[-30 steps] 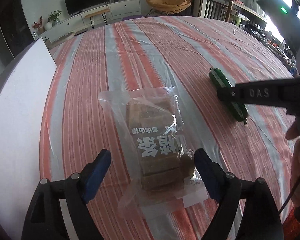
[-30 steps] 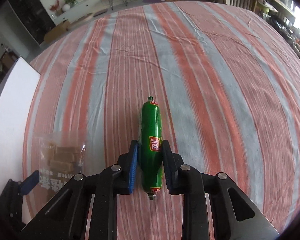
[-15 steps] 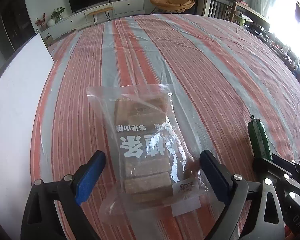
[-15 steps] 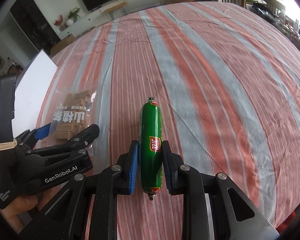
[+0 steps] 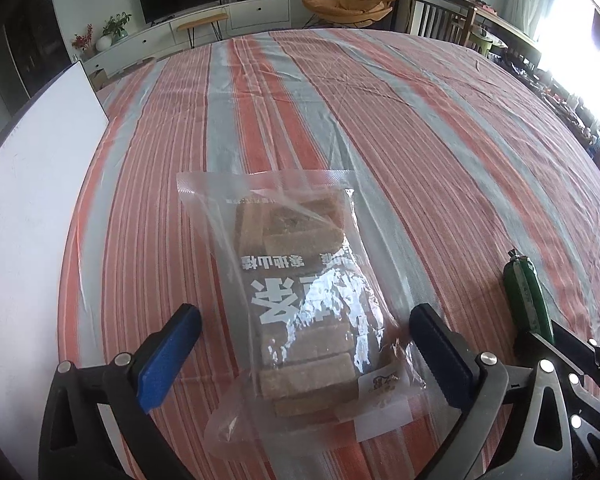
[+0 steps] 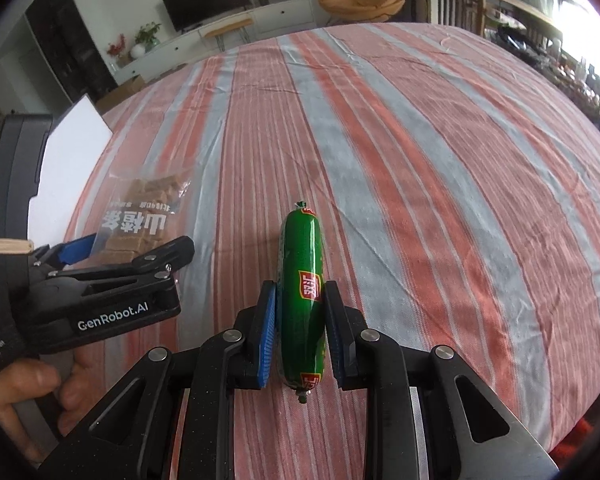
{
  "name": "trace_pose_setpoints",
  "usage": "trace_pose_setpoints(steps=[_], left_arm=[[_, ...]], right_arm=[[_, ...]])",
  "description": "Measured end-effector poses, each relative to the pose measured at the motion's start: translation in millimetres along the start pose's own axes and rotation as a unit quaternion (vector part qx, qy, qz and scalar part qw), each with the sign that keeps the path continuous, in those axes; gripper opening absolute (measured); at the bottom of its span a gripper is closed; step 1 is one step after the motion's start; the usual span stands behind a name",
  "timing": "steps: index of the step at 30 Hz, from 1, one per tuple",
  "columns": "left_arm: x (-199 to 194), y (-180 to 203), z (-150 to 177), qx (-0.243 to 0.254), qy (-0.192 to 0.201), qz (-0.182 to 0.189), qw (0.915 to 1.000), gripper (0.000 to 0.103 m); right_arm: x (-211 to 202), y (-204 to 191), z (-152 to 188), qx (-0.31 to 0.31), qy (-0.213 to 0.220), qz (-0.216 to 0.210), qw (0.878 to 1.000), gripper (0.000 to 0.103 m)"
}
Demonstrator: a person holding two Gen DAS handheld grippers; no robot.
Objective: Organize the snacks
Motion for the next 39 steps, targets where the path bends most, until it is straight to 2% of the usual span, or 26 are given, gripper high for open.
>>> trace_pose_setpoints(steps=[7,9,12,21,24,30,32,34,37,39], left_arm=[[-2.8,-2.0,0.6,-0.002,0.033,0.007,0.9994,0.103],[-3.4,-3.2,0.1,-0.003,0.042,0.008,0.9991,0.103],[-2.8,-3.8,-1.4,-0.007,0.046,0.005,0.9989,0.103],[-1.0,-3.1,-2.6,-0.010,0.052,0.005,0.9986,0.103],[-0.8,-3.3,-3.0,-0.010,0.052,0.005,0.9986,0.103],[-1.1,-3.9,-3.0,-0.010,0.052,0.005,0.9986,0.103],[-1.2,-4.0,-3.1,-0.010,0.052,0.005,0.9986,0.103],[-1.2,-4.1,-2.8,-0.010,0.053,0.005,0.9986,0.103],[-1.0,-4.0,-2.7,-0.010,0.053,0.005,0.9986,0.103],[-1.3,-3.8,-3.3,-0.010,0.053,0.005,0.9985,0.103]], right_arm=[[11.2,7.5,-13.9,-0.040,0.020,0.036,0.998,0.024],[10.8,12.1,-13.5,-0.031,0.027,0.025,0.999,0.024],[10.8,14.0,-14.1,-0.026,0.031,0.015,0.999,0.024],[14.1,11.9,-19.5,-0.053,0.025,0.030,0.998,0.025],[19.8,15.0,-26.8,-0.072,0.022,0.040,0.996,0.025],[41.1,41.5,-56.4,-0.059,0.016,0.057,0.997,0.025],[46.5,51.7,-63.7,-0.056,0.018,0.077,0.995,0.038],[48.9,66.3,-65.1,-0.054,0.016,0.120,0.991,0.084],[53.4,83.9,-63.0,0.000,0.018,0.070,0.997,0.092],[53.0,88.0,-61.4,-0.003,0.014,0.075,0.997,0.092]])
Point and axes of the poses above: each gripper's, at about its wrist camera, not at the fingertips, and x roughly the way its jaws point, y to its right, z to its underside, the point moved 9 cm from there along x, roughly the way its jaws point, and after that the axes turned 14 degrees about -x, right-handed, at the moved point
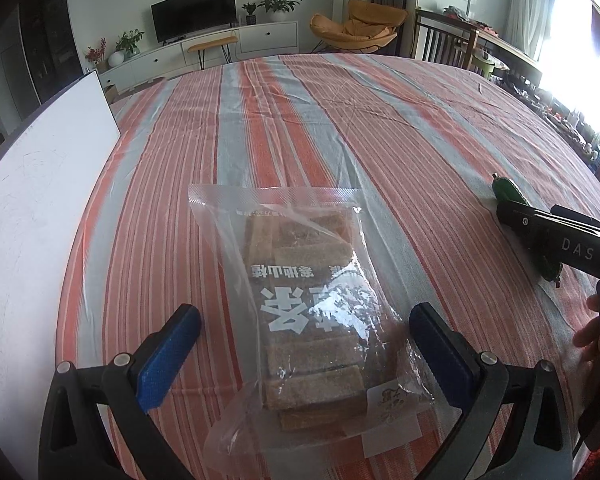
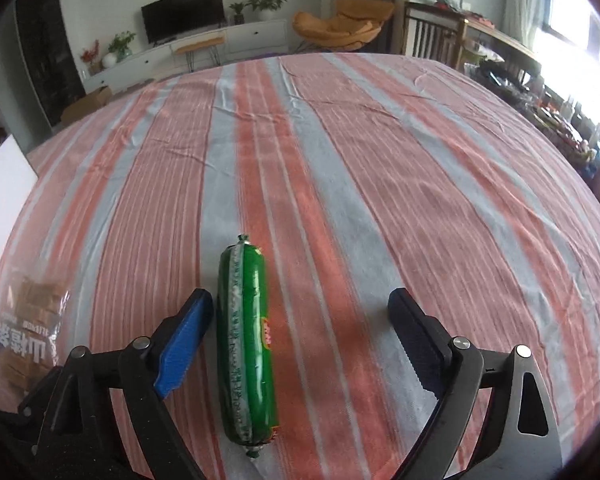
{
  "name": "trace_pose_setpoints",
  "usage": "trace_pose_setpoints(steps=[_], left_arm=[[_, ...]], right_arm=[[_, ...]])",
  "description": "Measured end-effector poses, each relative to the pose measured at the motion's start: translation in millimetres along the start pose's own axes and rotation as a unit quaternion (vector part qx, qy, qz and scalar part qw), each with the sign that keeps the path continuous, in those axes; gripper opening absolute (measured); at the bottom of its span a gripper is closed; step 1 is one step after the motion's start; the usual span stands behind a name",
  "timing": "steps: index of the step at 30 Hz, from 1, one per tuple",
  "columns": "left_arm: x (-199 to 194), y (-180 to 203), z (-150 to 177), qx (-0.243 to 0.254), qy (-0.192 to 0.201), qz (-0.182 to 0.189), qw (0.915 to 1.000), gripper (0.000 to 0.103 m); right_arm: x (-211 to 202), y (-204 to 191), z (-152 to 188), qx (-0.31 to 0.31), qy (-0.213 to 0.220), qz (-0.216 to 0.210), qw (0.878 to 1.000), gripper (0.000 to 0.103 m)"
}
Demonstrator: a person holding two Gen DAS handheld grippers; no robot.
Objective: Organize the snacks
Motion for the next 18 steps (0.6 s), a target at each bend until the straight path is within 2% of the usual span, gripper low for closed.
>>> trace_pose_setpoints(steps=[18], left_arm=[[0.6,0.8,0.1,0.000,0.001,0.000,1.0000,0.103]], right_arm=[[-2.9,-3.4,0.7,-0.009,-0.002,0.001,1.000,0.092]])
Point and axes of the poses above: each gripper's, at about its wrist camera, not at the fingertips, and x roughly the way its jaws point, y to its right, z to its underside, the point moved 9 cm from there along x, roughly the way its jaws point, and after that the axes turned 14 degrees about -x, right-handed, at the moved point
